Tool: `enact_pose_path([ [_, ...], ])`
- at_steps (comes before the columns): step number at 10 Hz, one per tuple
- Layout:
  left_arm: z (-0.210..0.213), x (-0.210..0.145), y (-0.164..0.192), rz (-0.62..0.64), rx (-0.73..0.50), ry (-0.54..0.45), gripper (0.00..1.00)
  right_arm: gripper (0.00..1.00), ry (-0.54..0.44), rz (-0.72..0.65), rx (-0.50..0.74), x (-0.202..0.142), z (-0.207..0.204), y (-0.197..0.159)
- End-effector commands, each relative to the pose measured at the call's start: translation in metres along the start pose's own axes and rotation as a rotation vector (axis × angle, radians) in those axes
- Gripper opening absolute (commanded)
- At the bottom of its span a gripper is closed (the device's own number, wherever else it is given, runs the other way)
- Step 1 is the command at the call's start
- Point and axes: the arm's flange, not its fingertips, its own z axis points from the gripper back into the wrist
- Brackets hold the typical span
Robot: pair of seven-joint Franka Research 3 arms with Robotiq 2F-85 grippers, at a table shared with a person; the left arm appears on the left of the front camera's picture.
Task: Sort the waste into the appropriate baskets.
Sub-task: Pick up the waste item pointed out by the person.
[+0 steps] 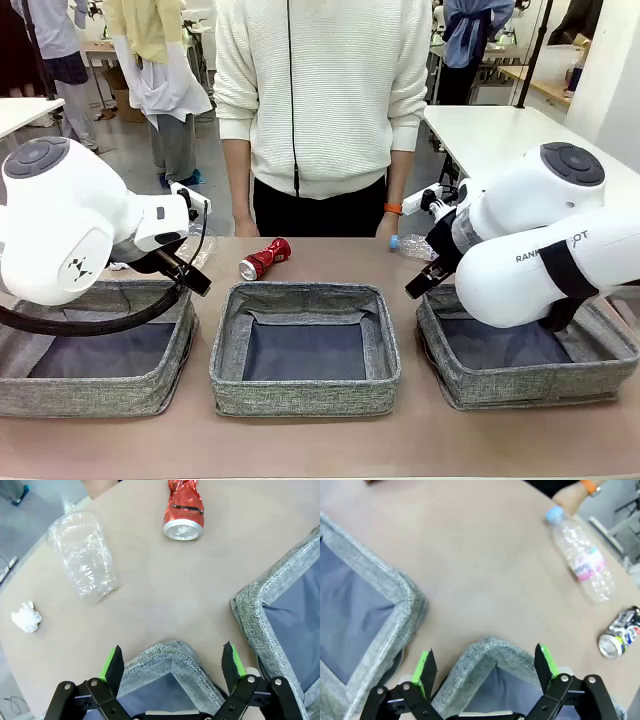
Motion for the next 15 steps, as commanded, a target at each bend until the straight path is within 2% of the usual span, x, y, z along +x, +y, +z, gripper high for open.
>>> enact_pose_path([
  [1,0.000,0.000,0.000,0.000,0.000,0.000,1.00,1.00,0.000,0.000,0.000,0.000,0.000,0.000],
  [13,0.000,0.000,0.000,0.001,0.000,0.000,1.00,1.00,0.001,0.001,0.000,0.000,0.000,0.000],
  [14,0.039,0.005,-0.001,-0.017,0.036,-0.029,1.00,1.00,-0.025,0.015,-0.017,0.010,0.035,0.000],
  [15,0.099,0.006,-0.013,-0.022,0.030,-0.047,1.00,1.00,-0.032,0.011,-0.009,0.013,0.093,0.002],
])
